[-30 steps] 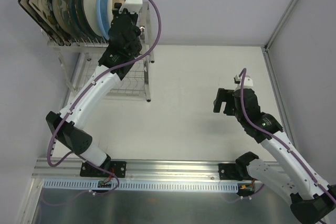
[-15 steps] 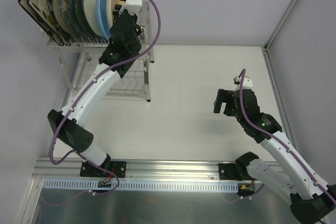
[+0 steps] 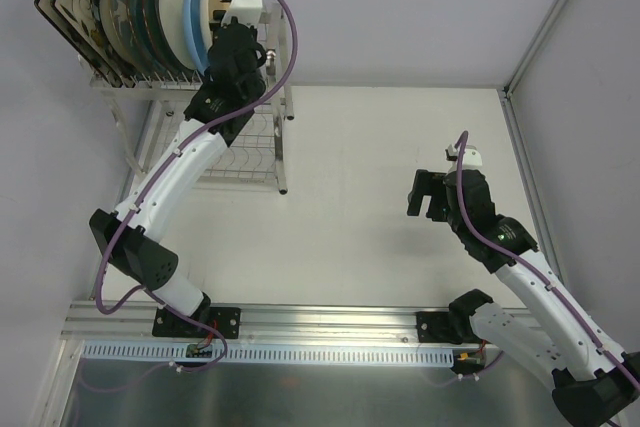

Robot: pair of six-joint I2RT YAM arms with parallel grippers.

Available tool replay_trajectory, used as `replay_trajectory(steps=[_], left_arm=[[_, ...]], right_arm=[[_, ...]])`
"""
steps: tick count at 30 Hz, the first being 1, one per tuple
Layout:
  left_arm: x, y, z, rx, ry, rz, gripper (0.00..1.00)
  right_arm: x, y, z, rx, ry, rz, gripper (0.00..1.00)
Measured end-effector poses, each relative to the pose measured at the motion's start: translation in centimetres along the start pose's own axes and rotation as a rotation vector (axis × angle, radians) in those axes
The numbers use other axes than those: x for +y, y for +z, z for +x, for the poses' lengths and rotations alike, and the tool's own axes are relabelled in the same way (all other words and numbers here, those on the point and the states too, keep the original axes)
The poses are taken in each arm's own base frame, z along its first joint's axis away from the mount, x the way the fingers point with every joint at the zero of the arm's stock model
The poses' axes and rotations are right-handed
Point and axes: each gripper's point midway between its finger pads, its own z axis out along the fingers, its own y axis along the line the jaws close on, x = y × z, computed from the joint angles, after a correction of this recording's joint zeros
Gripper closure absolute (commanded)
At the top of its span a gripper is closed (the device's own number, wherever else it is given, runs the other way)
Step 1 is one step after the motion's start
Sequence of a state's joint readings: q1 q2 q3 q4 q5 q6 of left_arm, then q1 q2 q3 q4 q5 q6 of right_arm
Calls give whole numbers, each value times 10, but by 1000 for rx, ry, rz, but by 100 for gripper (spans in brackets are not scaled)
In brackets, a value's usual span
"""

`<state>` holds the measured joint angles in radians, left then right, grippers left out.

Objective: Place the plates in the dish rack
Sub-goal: Insert the plate into the dish rack

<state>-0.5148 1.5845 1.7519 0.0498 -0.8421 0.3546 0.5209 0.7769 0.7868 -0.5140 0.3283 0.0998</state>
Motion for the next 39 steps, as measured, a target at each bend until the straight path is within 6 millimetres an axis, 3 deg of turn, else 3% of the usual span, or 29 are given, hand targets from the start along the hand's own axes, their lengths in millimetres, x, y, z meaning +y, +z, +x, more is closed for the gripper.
replay_trajectory(steps=[10,20,24,32,39], left_arm=[[-6,0,7,21,2,39,68],[-13,-3,9,30,-8,89,42],[-11,-7,4,21,-35,107,27],[3,-26,-20,-30,-137,155,20],[5,-39,-35,-70,-208,227,15]], right_arm=[[0,0,0,0,0,1,0],[-1,0,0,0,1,1,0],[-1,0,0,-2,2,1,1],[-1,-2,-2,-8,5,-2,0],[0,-2,-2,-9,6,-5,1]])
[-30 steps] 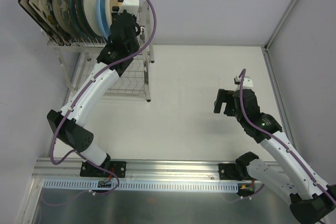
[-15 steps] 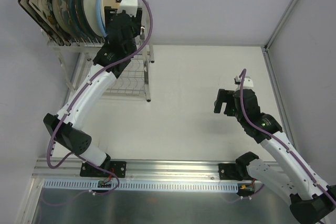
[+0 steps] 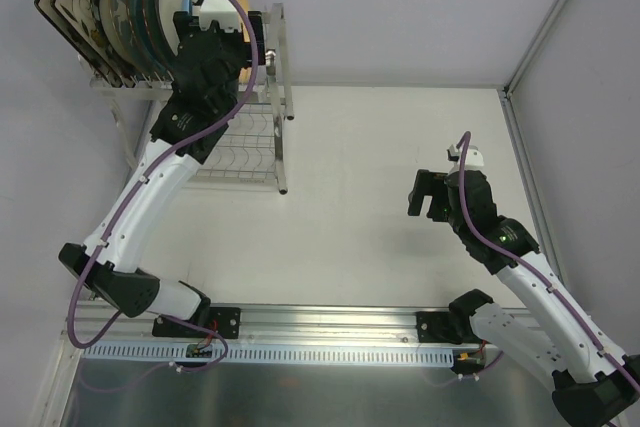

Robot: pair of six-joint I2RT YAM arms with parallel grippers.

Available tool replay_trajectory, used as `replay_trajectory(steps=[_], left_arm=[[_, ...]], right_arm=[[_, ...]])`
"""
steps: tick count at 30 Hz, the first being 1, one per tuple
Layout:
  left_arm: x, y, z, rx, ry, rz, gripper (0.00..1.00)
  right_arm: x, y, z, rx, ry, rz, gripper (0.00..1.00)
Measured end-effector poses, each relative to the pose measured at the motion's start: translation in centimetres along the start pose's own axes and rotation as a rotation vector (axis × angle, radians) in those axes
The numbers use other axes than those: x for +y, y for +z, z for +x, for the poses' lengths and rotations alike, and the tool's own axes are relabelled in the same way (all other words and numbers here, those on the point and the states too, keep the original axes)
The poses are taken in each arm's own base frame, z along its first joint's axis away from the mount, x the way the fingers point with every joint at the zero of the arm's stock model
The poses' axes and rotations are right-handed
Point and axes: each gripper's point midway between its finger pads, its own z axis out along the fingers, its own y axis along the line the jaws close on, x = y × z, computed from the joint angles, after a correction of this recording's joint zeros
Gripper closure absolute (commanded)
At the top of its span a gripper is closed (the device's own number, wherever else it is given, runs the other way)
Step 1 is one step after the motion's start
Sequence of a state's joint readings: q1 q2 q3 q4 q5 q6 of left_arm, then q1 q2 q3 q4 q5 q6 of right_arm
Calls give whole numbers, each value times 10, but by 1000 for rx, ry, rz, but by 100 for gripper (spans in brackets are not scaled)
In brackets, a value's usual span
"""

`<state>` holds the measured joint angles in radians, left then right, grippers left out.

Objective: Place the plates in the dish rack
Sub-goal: Insert the plate into the dish rack

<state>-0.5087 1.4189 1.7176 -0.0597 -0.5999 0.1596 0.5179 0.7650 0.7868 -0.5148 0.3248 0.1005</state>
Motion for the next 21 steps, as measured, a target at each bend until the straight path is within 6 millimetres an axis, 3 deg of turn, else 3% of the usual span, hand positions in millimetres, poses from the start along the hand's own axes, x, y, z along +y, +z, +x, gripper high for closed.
replay_trajectory(steps=[10,16,21], left_arm=[[-11,-19,-22,-48,-105,125,8],[-7,-44,-49,-110,-176,196,1],[0,-68,-61,-144,-201,250,1]], right_arm=[[-2,-2,2,7,-1,3,0],[-4,-7,0,-8,3,4,1],[-10,-20,-10,-35,1,20,0]])
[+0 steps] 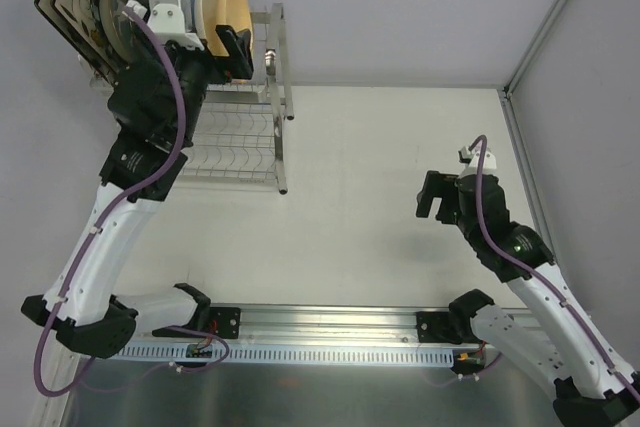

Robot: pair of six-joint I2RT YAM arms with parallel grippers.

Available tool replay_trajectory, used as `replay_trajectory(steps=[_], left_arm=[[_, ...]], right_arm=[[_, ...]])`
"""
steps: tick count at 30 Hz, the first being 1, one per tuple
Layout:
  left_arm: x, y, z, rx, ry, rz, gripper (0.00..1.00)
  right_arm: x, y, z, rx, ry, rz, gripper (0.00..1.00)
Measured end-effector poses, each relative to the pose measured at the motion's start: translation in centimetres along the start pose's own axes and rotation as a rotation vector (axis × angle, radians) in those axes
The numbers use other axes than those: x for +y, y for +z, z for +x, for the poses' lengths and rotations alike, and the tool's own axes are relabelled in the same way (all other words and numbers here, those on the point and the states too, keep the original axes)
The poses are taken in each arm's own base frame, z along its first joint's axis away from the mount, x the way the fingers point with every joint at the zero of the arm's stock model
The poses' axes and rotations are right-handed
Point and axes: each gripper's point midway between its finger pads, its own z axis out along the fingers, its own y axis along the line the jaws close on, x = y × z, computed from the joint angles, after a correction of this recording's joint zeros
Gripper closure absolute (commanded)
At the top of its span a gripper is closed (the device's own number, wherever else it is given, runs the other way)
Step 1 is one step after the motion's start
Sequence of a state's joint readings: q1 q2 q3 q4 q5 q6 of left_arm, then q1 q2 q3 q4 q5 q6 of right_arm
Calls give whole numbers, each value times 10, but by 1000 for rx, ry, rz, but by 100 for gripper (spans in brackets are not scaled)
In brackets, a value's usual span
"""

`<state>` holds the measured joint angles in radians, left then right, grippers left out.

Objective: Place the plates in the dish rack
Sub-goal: Insert the plate into the dish rack

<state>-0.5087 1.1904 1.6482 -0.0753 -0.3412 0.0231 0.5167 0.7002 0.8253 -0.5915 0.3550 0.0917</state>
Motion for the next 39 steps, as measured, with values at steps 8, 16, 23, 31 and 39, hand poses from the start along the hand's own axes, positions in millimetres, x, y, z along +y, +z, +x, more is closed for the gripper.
replay_trajectory(steps=[8,16,23,31,39], left_arm=[[11,-57,0,6,-8,48,1],[47,-142,38,89,14,13,1],[85,-207,76,153,7,-80,1],[113,-264,112,206,-9,-143,1],[128,-308,130,225,-46,-159,1]], right_arm=[[-12,-42,-44,-140,13,6,0],[-35,-86,-71,-281,25,40,1],[-59,-109,-73,-365,18,101,1],[-96,-131,-61,-431,14,218,0],[-120,-143,-28,-437,24,261,0]])
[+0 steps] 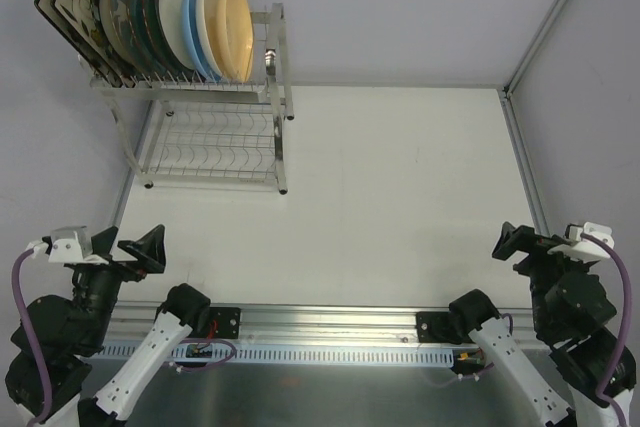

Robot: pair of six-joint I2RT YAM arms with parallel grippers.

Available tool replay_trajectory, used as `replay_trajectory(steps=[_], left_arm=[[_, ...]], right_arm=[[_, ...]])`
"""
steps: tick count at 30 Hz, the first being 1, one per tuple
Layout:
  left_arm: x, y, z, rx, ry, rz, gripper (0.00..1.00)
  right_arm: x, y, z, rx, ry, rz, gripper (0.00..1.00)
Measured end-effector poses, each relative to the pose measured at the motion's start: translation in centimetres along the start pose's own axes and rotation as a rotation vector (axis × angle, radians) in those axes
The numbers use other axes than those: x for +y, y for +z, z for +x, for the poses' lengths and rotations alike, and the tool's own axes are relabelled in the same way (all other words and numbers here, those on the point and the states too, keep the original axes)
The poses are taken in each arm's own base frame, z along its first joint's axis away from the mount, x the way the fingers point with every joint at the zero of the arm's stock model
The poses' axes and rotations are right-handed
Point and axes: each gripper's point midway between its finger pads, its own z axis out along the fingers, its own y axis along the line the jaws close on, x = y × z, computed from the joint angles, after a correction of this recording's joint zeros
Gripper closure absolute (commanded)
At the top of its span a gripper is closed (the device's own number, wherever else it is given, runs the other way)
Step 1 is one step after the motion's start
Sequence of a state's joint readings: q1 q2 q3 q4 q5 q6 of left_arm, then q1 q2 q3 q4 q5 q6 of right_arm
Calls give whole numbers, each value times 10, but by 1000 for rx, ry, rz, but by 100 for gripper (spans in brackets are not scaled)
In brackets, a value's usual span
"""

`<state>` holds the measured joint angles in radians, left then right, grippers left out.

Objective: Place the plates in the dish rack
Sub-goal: Insert the plate into the dish rack

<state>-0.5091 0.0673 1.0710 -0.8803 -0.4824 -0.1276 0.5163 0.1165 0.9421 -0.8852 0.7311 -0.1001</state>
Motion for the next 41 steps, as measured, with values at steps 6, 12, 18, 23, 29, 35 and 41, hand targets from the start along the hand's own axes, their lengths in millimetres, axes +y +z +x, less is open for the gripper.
replay_trajectory(steps=[6,12,18,23,29,35,41], left_arm=[[6,-12,17,31,-34,3,1],[3,-16,28,71,-56,19,1],[2,-18,34,96,-65,28,1],[1,-19,38,110,-71,31,1],[1,-21,37,109,-77,34,1],[1,-22,38,118,-94,35,1],[1,-24,40,128,-105,40,1]], right_arm=[[-13,-11,11,1,21,7,1],[-16,-15,16,4,31,9,0],[-18,-15,18,10,30,17,1],[-17,-14,19,13,45,20,0],[-12,-7,32,45,30,23,1],[-7,-4,36,69,21,15,0],[-4,-3,37,79,19,3,0]])
